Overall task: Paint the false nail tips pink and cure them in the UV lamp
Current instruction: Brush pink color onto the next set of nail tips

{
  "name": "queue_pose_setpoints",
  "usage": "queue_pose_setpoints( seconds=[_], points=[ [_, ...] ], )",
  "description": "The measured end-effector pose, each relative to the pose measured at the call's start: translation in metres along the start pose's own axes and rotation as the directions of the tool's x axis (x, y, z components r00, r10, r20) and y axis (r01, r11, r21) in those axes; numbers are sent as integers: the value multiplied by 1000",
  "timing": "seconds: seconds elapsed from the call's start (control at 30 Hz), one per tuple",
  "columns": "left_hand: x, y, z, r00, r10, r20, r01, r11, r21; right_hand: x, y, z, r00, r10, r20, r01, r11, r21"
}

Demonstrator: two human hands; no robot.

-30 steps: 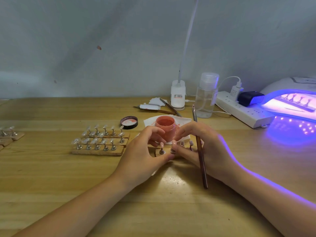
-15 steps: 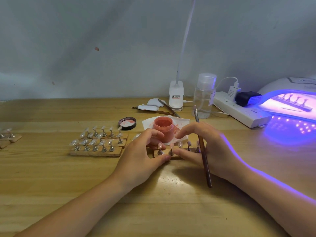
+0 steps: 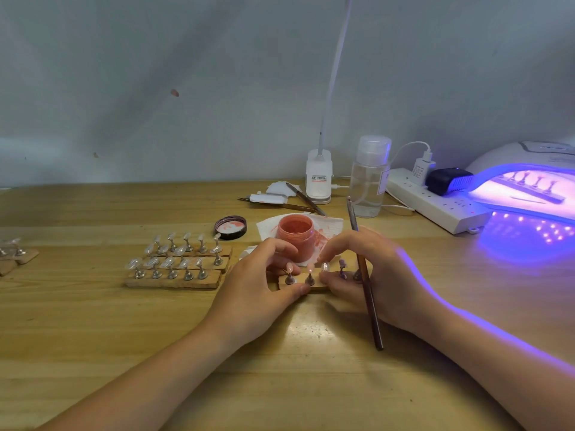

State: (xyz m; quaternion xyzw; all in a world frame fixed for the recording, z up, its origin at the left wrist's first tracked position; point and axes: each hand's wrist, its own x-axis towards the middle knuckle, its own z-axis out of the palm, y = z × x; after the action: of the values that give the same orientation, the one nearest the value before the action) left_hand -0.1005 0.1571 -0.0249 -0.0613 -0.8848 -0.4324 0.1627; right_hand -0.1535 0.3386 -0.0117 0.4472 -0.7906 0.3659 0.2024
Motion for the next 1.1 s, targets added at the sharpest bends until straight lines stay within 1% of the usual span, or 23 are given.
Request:
queue_pose_setpoints(
  seconds=[0.07, 0.2, 0.33, 0.4, 0.5, 0.57, 0.77, 0.9, 0.97, 1.03, 1.1],
  points=[
    [0, 0, 1, 1000, 3, -8, -3, 1000, 0, 0, -2, 1, 999, -20, -27, 20, 1000, -10],
    [-1, 0, 1, 1000, 18, -3, -18, 1000, 17, 2, -7, 1, 988, -16, -155, 15, 1000, -10],
    [-3, 8, 0, 997, 67, -24, -66, 997, 36, 1, -12, 4, 975, 17, -220, 1, 996, 84],
    [-5, 13, -1, 987, 142, -74, -138, 989, 57, 1, -17, 7, 968, 39, -249, -1, 989, 150],
    [-7, 21, -1, 950, 283, -135, -268, 956, 119, 0, -25, 11, 960, 72, -272, -12, 977, 215],
    [-7, 22, -1, 930, 326, -168, -310, 943, 119, -1, -30, 14, 954, 90, -286, -18, 970, 244],
    [-9, 22, -3, 921, 313, -230, -311, 949, 47, -3, -35, 17, 957, 102, -273, -27, 964, 263],
    [-9, 22, -5, 926, 278, -256, -293, 956, -24, 1, -37, 14, 954, 64, -291, 43, 937, 346],
    [-7, 22, -6, 932, 247, -266, -272, 961, -58, 4, -38, 13, 945, 71, -319, 63, 917, 393],
    [-6, 21, -6, 936, 212, -280, -249, 963, -102, 7, -38, 7, 933, 115, -341, 37, 912, 409],
    [-6, 20, -7, 941, 171, -293, -223, 962, -157, 12, -35, -2, 929, 212, -304, -43, 876, 480]
  ],
)
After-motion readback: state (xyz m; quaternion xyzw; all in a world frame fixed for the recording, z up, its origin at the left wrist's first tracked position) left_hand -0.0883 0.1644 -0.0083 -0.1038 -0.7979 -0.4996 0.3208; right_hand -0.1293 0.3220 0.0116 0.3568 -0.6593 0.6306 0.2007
